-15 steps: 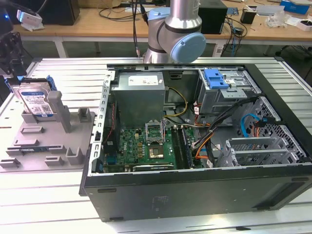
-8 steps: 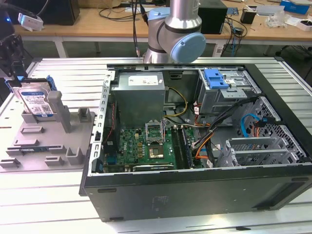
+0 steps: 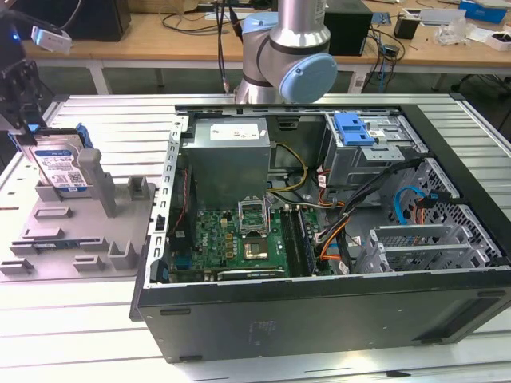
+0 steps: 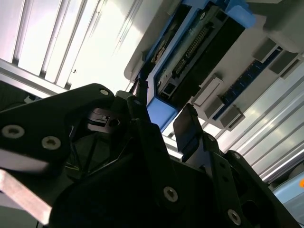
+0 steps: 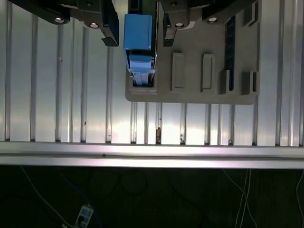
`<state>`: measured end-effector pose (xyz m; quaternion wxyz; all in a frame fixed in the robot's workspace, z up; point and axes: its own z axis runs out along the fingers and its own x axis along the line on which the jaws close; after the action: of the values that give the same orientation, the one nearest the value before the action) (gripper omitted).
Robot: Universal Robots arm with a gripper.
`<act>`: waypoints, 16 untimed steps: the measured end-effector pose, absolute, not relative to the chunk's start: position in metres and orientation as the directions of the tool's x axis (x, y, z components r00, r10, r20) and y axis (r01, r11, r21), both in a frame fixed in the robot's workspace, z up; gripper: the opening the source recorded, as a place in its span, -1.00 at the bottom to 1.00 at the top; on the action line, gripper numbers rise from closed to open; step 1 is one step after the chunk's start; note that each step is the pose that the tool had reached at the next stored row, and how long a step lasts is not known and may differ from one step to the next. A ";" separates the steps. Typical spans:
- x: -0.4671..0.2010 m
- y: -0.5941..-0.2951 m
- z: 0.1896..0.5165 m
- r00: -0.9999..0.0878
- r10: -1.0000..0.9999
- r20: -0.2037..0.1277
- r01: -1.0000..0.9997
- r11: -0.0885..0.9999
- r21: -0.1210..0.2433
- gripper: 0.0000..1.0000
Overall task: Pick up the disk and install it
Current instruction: 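Pick up the disk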
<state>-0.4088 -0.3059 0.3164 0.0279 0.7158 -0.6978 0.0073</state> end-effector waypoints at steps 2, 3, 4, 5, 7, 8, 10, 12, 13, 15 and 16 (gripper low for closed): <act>-0.409 -0.306 0.315 0.026 -0.998 0.050 -0.999 -0.025 0.030 -0.01; -0.409 -0.306 0.315 0.026 -0.998 0.050 -0.999 -0.025 0.030 -0.01; -0.409 -0.306 0.314 0.026 -0.998 0.050 -0.999 -0.024 0.030 -0.01; -0.409 -0.306 0.313 0.026 -0.998 0.050 -0.999 -0.024 0.030 -0.01; -0.409 -0.306 0.312 0.026 -0.998 0.050 -0.999 -0.024 0.030 -0.01; -0.409 -0.306 0.312 0.026 -0.998 0.050 -0.999 -0.024 0.030 -0.01; -0.409 -0.306 0.311 0.025 -0.998 0.050 -0.999 -0.024 0.030 -0.01; -0.409 -0.306 0.309 0.025 -0.998 0.050 -0.999 -0.024 0.030 -0.01; -0.409 -0.306 0.308 0.025 -0.998 0.050 -0.999 -0.023 0.030 -0.01; -0.409 -0.306 0.307 0.024 -0.998 0.050 -0.999 -0.023 0.030 -0.01; -0.409 -0.306 0.307 0.024 -0.998 0.050 -0.999 -0.023 0.030 -0.01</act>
<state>-0.4089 -0.3059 0.3069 0.0280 0.7150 -0.6985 0.0074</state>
